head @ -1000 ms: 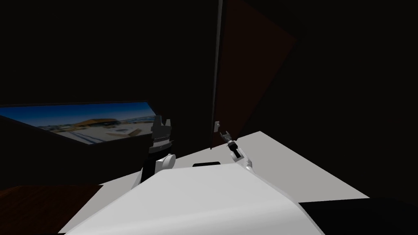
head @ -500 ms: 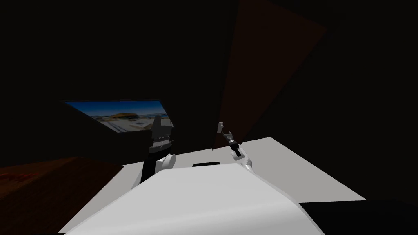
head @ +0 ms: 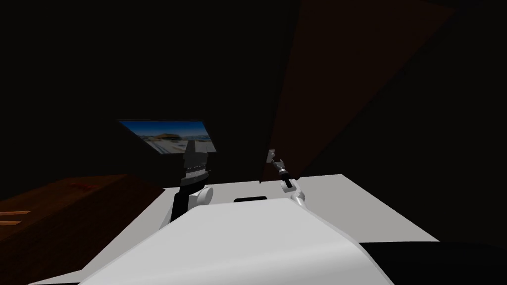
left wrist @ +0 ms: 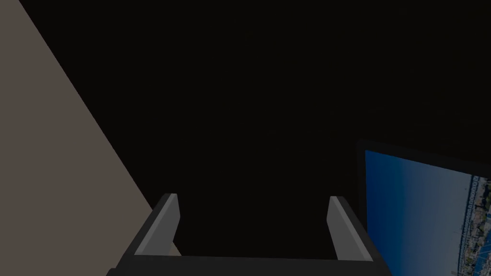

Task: Pull the door open

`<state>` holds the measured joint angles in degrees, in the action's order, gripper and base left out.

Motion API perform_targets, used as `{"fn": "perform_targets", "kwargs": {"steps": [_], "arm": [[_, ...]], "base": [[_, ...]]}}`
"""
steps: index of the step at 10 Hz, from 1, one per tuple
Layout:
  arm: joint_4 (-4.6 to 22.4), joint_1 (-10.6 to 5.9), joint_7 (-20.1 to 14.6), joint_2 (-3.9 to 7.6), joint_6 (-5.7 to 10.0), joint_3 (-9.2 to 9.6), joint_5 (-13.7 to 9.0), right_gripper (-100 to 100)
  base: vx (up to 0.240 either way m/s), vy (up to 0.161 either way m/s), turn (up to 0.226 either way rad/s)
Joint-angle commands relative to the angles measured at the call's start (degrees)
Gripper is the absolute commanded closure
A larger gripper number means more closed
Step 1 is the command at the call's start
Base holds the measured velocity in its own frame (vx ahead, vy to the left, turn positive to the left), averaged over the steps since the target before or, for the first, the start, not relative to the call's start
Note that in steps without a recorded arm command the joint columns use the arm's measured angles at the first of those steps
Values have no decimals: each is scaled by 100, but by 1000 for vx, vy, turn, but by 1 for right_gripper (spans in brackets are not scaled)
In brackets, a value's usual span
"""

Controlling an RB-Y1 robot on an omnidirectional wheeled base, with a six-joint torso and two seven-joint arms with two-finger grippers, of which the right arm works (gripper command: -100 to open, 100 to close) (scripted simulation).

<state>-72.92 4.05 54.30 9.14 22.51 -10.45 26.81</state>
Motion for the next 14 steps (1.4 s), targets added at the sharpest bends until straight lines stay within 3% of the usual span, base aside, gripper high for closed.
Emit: {"fn": "perform_targets", "kwargs": {"steps": [1, 2, 5, 6, 7, 12, 14], "arm": [[78, -67, 90, -64, -38, -165, -22, -100], [189, -182, 198, -156, -66, -351, -44, -100], [312, -480, 375, -324, -83, -630, -86, -100], [317, -413, 334, -282, -70, -580, -78, -100], [317, -413, 334, -282, -70, -580, -78, 100], [317, -413, 334, -282, -70, -580, -78, 100], [400, -406, 60, -258, -74, -549, -183, 100]], "base": [[24, -44, 223], [36, -61, 278], [80, -62, 259], [53, -26, 40], [-8, 3, -30], [-8, 5, -1], [-38, -3, 18]]}}
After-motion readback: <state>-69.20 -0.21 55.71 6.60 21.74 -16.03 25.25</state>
